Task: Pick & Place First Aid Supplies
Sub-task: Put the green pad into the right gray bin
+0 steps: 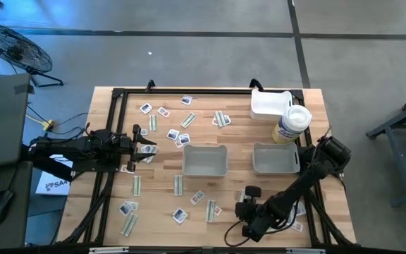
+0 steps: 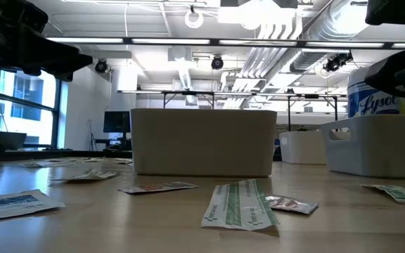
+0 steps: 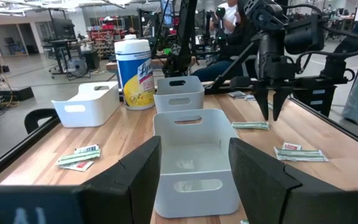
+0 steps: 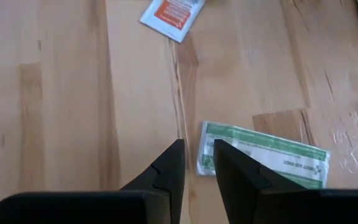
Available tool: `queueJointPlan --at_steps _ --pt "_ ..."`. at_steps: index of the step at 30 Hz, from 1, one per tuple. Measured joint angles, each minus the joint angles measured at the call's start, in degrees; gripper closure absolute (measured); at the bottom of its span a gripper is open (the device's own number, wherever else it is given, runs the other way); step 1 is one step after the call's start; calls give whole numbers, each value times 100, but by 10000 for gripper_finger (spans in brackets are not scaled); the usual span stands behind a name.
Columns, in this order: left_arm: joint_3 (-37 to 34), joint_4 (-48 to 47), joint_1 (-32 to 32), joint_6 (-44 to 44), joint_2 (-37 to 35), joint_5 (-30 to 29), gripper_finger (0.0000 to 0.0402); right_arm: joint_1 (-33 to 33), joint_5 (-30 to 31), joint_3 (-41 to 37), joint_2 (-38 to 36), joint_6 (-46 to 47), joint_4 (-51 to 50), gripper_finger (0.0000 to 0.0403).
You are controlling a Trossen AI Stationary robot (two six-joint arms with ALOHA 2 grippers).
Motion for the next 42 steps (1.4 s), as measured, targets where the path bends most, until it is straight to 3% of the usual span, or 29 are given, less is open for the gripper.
queueJointPlan --at_steps 20,30,42 --pt "0 2 1 1 2 2 216 -259 -333 22 398 -42 -104 327" --pt "0 2 0 0 1 2 216 -266 -422 20 409 181 -345 397" --pt "0 2 -1 0 0 2 216 -271 -352 126 105 181 -568 401"
